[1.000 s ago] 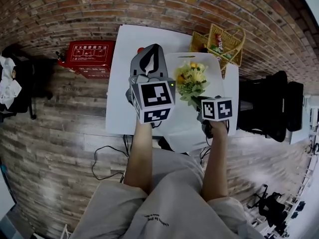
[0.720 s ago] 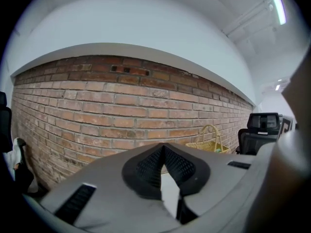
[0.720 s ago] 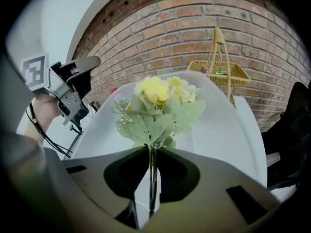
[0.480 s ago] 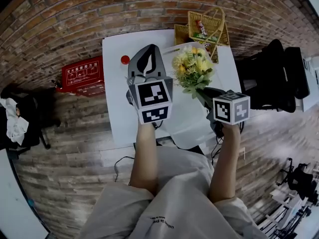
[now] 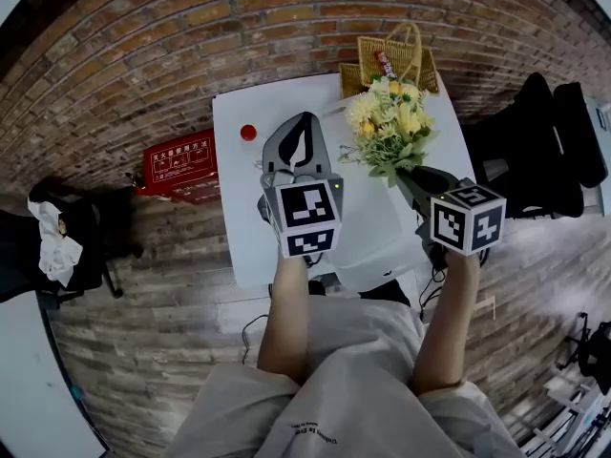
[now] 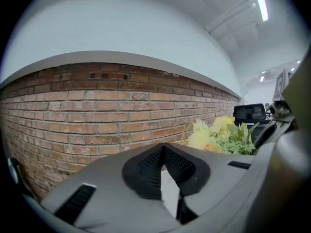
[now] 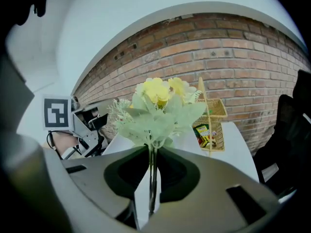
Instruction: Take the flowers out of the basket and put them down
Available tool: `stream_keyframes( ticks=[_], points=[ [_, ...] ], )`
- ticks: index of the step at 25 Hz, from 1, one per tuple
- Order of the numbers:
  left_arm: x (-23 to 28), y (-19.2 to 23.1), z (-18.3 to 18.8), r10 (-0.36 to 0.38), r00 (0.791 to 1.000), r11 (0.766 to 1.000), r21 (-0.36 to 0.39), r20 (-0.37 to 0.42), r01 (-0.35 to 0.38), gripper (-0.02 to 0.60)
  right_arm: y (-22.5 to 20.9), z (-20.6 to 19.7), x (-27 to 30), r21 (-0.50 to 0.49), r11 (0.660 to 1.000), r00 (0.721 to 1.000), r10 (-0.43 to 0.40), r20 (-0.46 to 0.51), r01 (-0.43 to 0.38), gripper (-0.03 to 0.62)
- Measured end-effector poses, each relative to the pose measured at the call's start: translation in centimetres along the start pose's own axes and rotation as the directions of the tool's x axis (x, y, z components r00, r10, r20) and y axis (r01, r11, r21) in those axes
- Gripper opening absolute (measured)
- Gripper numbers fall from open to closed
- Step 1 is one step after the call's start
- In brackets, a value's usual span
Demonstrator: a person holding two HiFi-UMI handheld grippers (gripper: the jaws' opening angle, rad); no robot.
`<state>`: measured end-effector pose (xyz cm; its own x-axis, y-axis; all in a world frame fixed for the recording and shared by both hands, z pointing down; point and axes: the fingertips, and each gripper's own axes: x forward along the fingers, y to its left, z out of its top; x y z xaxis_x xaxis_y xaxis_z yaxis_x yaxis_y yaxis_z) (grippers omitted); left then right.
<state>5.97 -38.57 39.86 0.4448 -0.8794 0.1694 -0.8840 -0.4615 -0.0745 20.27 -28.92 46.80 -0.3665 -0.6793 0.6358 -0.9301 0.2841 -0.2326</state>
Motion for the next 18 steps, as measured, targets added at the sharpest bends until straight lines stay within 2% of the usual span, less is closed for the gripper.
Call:
stream_keyframes(
  ticks=[6, 12, 18],
  points=[
    [-1.3, -1.0, 0.5, 0.081, 0.997, 0.997, 0.023, -0.021, -0.080, 0.025, -0.6, 2.5, -1.5, -0.074, 0.995, 0.996, 0.065, 0.067, -0.060, 0.074],
    [-3.4, -4.2, 1.6, 0.171, 0.985, 0.985, 0.041, -0.032, -0.169, 0.025, -2.7, 3.3, -3.2, -0.154, 0.980, 0.990, 0.132, 0.056, -0.122, 0.074],
    [-4.3, -9.9, 2.3, 0.183, 0.982, 0.982, 0.049, -0.037, -0.181, 0.025, -5.2, 3.0, -4.6, -0.219, 0.967, 0.987, 0.150, 0.062, -0.133, 0.074]
  ],
)
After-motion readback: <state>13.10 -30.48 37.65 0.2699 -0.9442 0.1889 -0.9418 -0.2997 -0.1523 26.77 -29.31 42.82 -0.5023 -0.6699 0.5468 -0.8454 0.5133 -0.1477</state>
